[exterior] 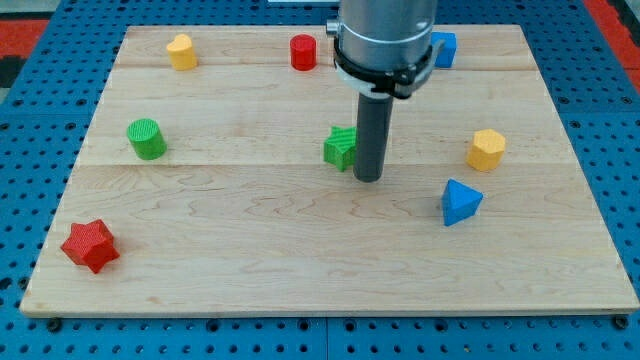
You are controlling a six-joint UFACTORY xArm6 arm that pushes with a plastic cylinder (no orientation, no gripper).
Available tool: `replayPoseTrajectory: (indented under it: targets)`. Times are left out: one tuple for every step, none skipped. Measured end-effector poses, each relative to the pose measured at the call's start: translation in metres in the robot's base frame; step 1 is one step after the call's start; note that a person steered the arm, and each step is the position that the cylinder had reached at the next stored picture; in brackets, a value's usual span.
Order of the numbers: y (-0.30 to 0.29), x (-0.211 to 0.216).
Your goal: Slide the yellow heart towards the center
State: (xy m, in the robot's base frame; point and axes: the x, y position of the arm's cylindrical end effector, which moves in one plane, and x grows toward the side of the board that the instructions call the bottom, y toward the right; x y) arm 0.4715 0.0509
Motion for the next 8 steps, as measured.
replayPoseTrajectory:
  targets:
    - [-0.059, 0.016]
    - [-0.143, -0.029]
    - [-0.16, -0.108]
    - [-0.173, -0.19]
    - [-0.177, -0.257]
    - [-0.252, -0.265]
    - [-0.267, -0.217]
    - [-0.23, -0.184]
